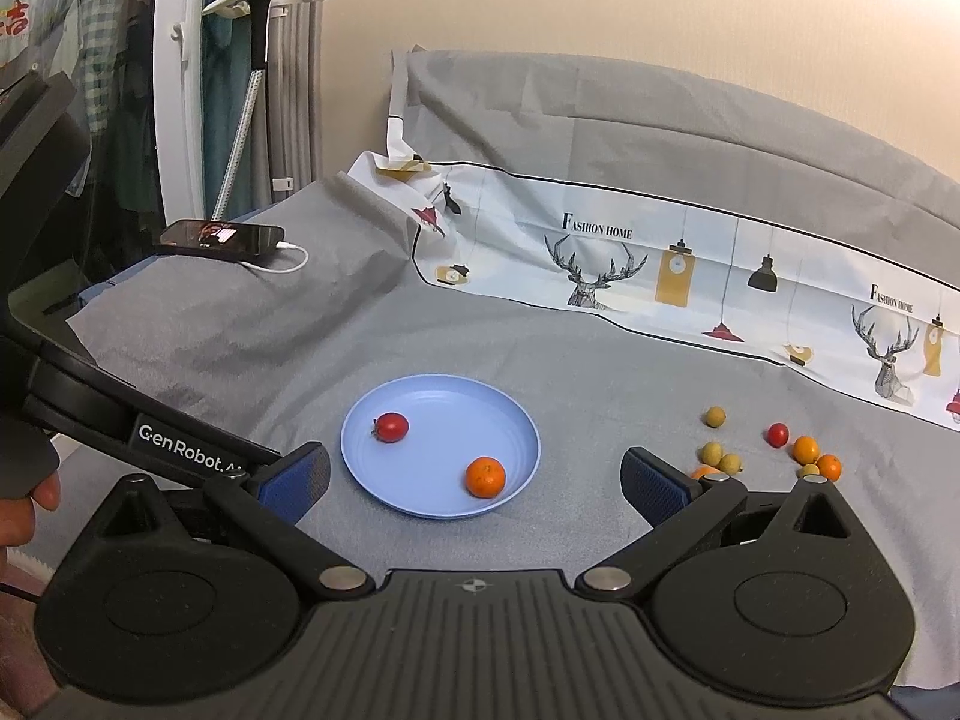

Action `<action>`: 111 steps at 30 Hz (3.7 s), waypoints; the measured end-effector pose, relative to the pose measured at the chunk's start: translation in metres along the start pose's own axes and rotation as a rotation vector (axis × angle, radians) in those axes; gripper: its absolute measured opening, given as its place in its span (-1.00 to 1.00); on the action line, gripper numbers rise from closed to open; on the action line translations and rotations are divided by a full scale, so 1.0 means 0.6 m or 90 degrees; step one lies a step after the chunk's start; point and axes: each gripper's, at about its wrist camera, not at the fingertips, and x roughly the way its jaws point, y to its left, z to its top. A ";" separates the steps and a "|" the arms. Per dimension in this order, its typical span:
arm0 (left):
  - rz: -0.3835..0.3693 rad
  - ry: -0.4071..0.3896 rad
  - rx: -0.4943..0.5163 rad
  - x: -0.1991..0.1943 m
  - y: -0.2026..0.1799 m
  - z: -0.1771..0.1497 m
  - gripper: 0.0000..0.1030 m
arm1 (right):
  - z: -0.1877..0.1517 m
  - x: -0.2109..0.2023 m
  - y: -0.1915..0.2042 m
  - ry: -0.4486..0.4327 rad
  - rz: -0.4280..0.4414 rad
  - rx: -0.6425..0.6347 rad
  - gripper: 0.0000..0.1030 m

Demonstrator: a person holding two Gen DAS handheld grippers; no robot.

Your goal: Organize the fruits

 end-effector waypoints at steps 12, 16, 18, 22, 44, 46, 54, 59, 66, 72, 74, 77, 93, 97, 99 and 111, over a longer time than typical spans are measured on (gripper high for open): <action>-0.003 0.008 -0.005 0.009 0.005 -0.001 0.99 | 0.000 0.007 0.003 0.010 0.001 -0.007 0.99; -0.003 0.013 -0.007 0.012 0.004 -0.001 0.99 | 0.000 0.011 0.005 0.014 0.002 -0.008 0.99; -0.003 0.016 -0.006 0.016 0.004 0.000 0.99 | -0.001 0.014 0.005 0.017 0.003 -0.008 0.99; -0.002 0.025 -0.006 0.025 0.005 0.002 0.99 | -0.001 0.021 0.005 0.025 0.004 -0.007 0.99; 0.013 0.081 0.022 0.088 -0.018 0.021 0.99 | -0.010 0.086 -0.013 0.086 0.020 0.024 0.99; 0.014 0.088 0.030 0.094 -0.024 0.024 0.99 | -0.013 0.093 -0.019 0.092 0.021 0.032 0.99; 0.009 0.114 0.059 0.126 -0.059 0.045 0.99 | -0.028 0.124 -0.067 0.109 -0.002 0.084 0.99; -0.003 0.135 0.080 0.155 -0.102 0.073 0.99 | -0.047 0.143 -0.141 0.100 -0.079 0.134 0.99; -0.009 0.154 0.111 0.207 -0.181 0.132 0.99 | -0.092 0.215 -0.314 0.092 -0.237 0.212 0.99; -0.004 0.163 0.117 0.257 -0.236 0.190 0.99 | -0.139 0.360 -0.450 0.152 -0.261 0.218 0.99; -0.002 0.169 0.119 0.276 -0.253 0.206 0.99 | -0.153 0.405 -0.478 0.175 -0.235 0.228 0.99; 0.005 0.171 0.129 0.309 -0.282 0.231 0.99 | -0.157 0.456 -0.481 0.181 -0.197 0.197 0.98; -0.146 0.163 0.276 0.451 -0.519 0.329 0.99 | -0.149 0.462 -0.505 0.109 -0.243 0.175 -0.46; -0.189 0.199 0.320 0.488 -0.582 0.320 0.99 | -0.166 0.437 -0.549 0.109 -0.280 0.270 -0.46; -0.189 0.221 0.327 0.508 -0.602 0.314 0.99 | -0.170 0.437 -0.558 0.108 -0.279 0.283 -0.45; -0.189 0.208 0.368 0.494 -0.622 0.301 -0.50 | -0.173 0.444 -0.552 0.104 -0.287 0.265 -0.45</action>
